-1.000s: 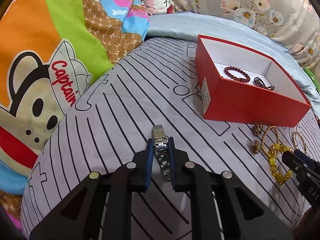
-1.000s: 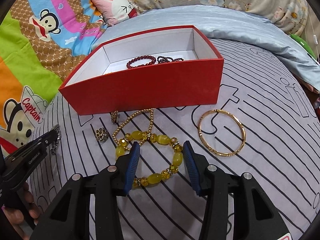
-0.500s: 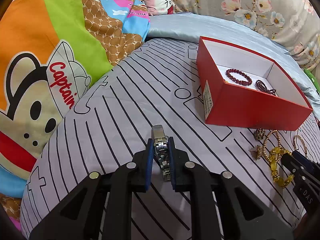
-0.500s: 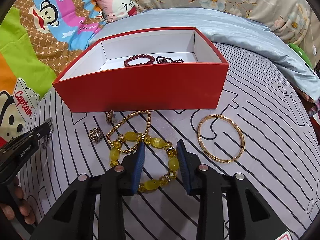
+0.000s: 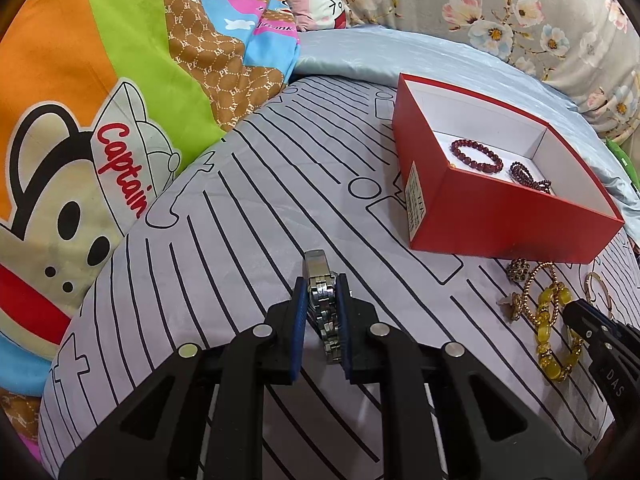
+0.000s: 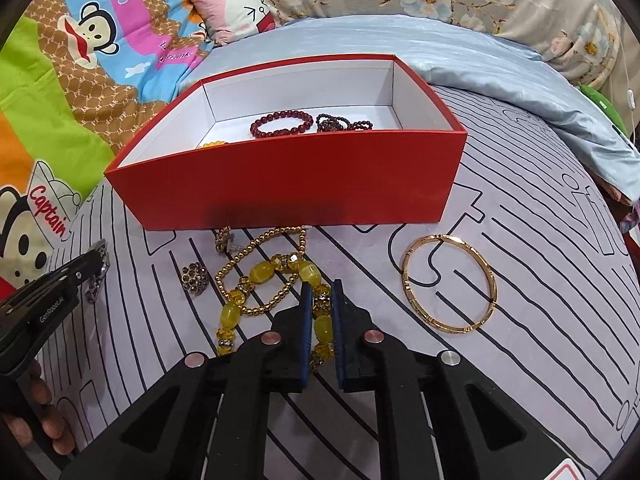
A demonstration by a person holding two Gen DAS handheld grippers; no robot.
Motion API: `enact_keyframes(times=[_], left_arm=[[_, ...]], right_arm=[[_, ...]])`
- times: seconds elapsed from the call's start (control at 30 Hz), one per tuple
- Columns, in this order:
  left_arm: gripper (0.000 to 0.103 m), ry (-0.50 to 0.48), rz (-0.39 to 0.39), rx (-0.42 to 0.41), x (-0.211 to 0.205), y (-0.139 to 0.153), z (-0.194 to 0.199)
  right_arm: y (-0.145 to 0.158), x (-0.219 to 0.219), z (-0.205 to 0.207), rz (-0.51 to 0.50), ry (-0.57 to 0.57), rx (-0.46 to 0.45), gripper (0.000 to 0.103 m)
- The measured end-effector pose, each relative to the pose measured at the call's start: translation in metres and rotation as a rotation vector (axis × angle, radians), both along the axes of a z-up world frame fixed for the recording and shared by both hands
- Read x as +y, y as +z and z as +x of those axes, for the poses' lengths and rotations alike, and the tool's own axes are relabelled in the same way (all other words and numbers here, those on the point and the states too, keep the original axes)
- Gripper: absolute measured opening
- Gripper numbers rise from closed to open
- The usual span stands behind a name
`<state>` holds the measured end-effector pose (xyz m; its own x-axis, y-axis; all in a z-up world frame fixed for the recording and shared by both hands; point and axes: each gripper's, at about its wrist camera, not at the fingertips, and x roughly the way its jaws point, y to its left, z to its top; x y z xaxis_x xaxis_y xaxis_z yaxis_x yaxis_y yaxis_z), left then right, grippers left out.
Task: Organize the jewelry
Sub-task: 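Lift the watch with the left tool while the right tool lifts the yellow bracelet toward the box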
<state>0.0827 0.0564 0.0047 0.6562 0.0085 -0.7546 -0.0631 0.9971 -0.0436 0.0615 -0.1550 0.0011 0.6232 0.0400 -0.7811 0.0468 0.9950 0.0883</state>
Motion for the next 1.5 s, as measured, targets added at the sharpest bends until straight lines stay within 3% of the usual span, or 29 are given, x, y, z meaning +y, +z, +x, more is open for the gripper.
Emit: enact_keyframes(times=[0.53, 0.8, 1.5], left_arm=[[0.01, -0.005, 0.018, 0.001, -0.005, 0.001, 0.0], [0.01, -0.023, -0.018, 0.028, -0.003, 0.005, -0.002], [0.01, -0.081, -0.06, -0.031, -0.01, 0.06, -0.012]], right_arm=[[0.031, 0.004, 0.002, 0.04, 0.03, -0.046, 0.009], [0.048, 0.009, -0.002, 0.043, 0.056, -0.071, 0.009], [0.094, -0.018, -0.019, 0.059, 0.041, -0.158, 0.009]])
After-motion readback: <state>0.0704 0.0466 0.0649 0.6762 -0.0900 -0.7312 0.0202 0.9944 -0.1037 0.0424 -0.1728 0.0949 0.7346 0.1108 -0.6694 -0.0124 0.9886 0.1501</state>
